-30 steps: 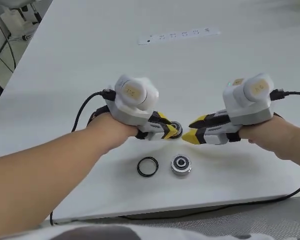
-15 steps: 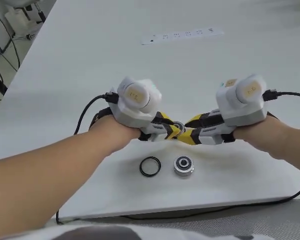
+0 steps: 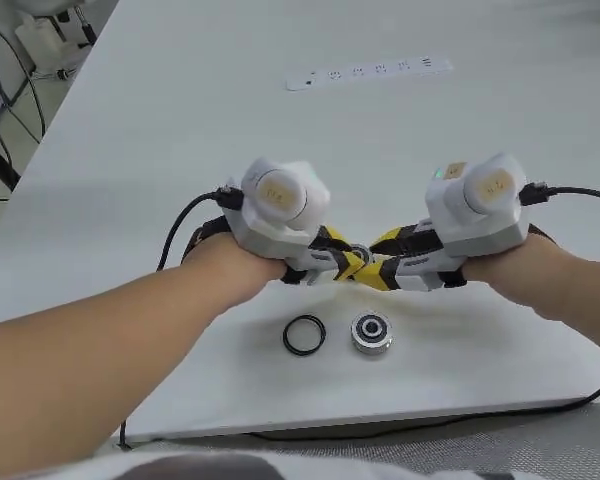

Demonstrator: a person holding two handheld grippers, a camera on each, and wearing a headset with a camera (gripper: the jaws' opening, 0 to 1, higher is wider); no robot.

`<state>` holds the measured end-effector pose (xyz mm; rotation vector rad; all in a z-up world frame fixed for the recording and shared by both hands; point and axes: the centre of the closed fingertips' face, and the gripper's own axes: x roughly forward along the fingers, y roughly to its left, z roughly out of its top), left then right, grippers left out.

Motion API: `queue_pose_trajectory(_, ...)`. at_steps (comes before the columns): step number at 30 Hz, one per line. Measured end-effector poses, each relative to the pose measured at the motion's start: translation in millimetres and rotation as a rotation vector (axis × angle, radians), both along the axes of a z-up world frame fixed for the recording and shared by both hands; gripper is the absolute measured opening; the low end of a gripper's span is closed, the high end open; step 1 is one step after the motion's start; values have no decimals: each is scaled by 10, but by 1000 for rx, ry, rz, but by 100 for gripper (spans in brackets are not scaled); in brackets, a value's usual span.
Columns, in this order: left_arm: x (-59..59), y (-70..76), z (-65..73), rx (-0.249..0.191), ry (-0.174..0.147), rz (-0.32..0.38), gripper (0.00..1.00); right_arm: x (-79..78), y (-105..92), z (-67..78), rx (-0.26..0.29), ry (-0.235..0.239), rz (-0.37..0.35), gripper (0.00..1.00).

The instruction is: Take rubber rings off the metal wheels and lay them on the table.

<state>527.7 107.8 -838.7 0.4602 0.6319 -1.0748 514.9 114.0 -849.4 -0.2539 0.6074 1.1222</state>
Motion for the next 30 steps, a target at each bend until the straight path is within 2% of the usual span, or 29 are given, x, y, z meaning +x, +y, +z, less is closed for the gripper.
queue_pose_trajectory(5,-1,0,-7,-2,7,1,7,11,-31,-8,-8,-11,12,23)
queue_pose_trajectory(13,1,-2,-9,-8,12,6,7,-1,-78,-25,-6,3,10,19)
queue_pose_trajectory(21,12,-3,-9,-10,17,13,7,-9,-85,-19,-8,-4,21,18)
queue_pose_trajectory(24,12,-3,-8,-12,18,15,7,-9,-105,-29,-15,-4,23,14)
queue_pose_trajectory(25,8,-3,-7,-13,18,16,7,-20,-131,-56,-26,4,27,9)
queue_pose_trajectory(26,7,-3,-6,-14,18,17,7,-32,-129,-57,-12,17,22,9)
queue_pose_trajectory(30,-2,-9,4,-15,19,20,7,-27,-121,-49,-13,12,15,8)
